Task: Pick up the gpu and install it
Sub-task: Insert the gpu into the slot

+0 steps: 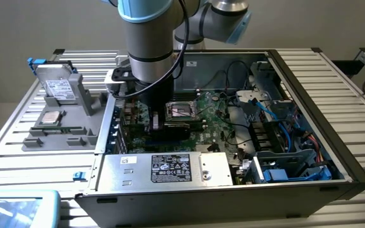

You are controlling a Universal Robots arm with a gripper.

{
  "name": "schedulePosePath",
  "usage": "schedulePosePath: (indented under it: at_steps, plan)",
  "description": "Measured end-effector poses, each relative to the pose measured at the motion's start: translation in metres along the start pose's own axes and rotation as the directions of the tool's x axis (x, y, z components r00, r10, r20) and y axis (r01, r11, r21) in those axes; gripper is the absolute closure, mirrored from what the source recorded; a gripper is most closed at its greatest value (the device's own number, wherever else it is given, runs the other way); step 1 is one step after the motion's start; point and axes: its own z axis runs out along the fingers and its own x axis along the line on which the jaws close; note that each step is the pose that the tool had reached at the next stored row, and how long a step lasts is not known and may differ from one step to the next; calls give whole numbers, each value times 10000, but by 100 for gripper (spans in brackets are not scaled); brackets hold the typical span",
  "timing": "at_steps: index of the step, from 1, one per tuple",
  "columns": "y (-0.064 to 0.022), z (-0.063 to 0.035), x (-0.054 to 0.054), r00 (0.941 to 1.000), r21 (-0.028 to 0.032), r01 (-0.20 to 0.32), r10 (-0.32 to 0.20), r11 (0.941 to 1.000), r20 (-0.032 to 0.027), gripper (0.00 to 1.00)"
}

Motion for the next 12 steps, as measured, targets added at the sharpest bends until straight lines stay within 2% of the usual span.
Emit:
schedulePosePath:
  at_steps: [9,12]
  plan:
    - [-24,1,6,9999,-30,103,-103,9999,3,71]
    - [-26,-2,7,9999,-61,161,-161,9999,7,71]
